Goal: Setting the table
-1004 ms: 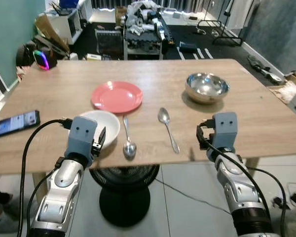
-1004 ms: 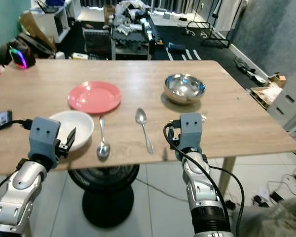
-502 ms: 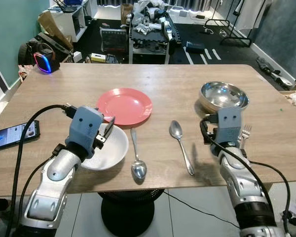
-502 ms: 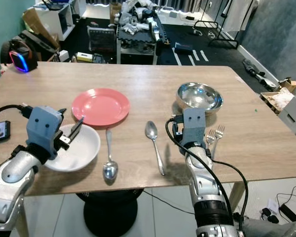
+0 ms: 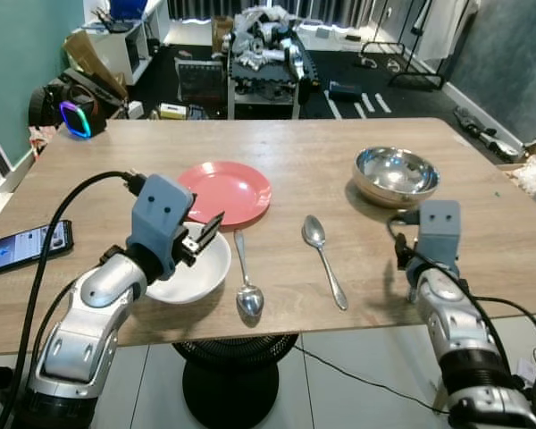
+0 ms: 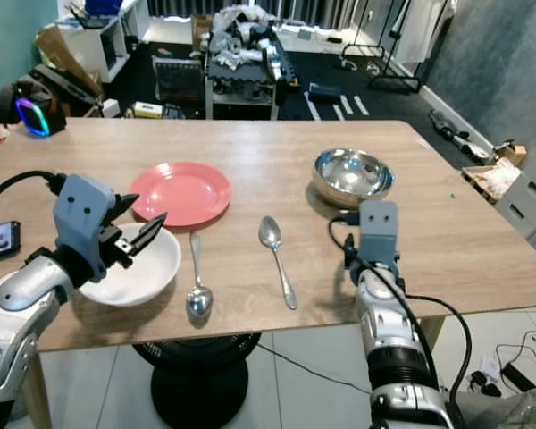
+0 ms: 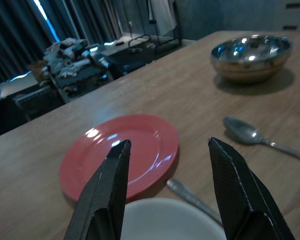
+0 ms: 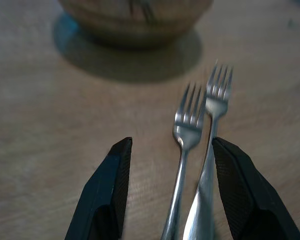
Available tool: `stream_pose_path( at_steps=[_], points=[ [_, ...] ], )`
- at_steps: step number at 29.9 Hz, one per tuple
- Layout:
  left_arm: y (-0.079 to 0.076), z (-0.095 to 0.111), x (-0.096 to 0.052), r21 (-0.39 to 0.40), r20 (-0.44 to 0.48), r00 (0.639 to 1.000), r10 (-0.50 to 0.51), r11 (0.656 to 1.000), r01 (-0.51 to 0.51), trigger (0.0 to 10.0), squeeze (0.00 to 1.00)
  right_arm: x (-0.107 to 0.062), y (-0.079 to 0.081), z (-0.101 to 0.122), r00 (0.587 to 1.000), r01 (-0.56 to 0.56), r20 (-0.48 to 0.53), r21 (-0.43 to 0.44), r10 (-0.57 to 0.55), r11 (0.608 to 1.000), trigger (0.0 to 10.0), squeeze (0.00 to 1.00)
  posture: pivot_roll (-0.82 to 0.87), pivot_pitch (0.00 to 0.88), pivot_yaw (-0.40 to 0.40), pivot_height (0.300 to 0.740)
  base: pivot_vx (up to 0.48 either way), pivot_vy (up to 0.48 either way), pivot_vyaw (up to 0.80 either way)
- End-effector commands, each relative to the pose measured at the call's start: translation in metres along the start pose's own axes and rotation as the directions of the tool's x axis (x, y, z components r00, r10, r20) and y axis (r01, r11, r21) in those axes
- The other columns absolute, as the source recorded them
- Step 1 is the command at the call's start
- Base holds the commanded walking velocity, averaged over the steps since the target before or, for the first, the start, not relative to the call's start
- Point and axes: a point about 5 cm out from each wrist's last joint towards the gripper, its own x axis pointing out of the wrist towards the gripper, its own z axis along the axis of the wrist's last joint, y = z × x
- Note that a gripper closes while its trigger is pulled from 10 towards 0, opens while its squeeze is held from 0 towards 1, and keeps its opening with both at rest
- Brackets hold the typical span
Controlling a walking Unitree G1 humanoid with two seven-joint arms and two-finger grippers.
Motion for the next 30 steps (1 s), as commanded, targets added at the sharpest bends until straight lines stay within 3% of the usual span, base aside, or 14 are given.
stream_pose_path(
  at_steps=[1,5,15,19,25,30],
  points=[
    [-0.003,0.001,-0.002,-0.013,-0.003,1.0,-0.009,1.0,0.009,10.0,0.0,0.002,0.001,-0.003,1.0,0.004,-0.031,0.032,-0.003,0.999,10.0,0.0,0.07,0.02,0.028,0.74,0.0,0.0,0.0],
    [-0.003,0.008,-0.009,-0.015,0.003,1.0,0.002,1.0,-0.002,10.0,0.0,0.01,0.001,0.001,0.998,0.004,-0.06,0.06,0.0,0.998,10.0,0.0,0.1,0.046,0.024,0.74,0.0,0.0,0.0],
    [-0.001,0.009,-0.022,-0.021,-0.029,0.999,0.021,1.0,-0.021,10.0,0.0,0.015,-0.004,0.004,0.998,0.011,-0.066,0.005,-0.011,1.0,10.0,0.0,0.13,0.085,0.02,0.74,0.0,0.0,0.0],
    [-0.002,0.009,-0.025,-0.021,-0.046,0.999,0.02,1.0,-0.021,10.0,0.0,0.018,-0.017,0.004,0.996,0.06,-0.064,0.008,-0.059,0.998,10.0,0.0,0.14,0.096,0.026,0.74,0.0,0.0,0.0],
    [-0.003,0.009,-0.029,-0.026,-0.065,0.998,0.013,1.0,-0.015,10.0,0.0,0.021,-0.033,0.021,0.994,0.111,0.012,0.073,-0.112,0.991,10.0,0.0,0.13,0.105,0.04,0.74,0.0,0.0,0.0],
    [-0.006,0.007,-0.029,-0.034,-0.08,0.997,-0.013,0.999,0.011,10.0,0.0,0.02,-0.049,0.012,0.99,0.143,-0.03,0.088,-0.141,0.986,10.0,0.0,0.12,0.108,0.062,0.74,0.0,0.0,0.0]
  ],
)
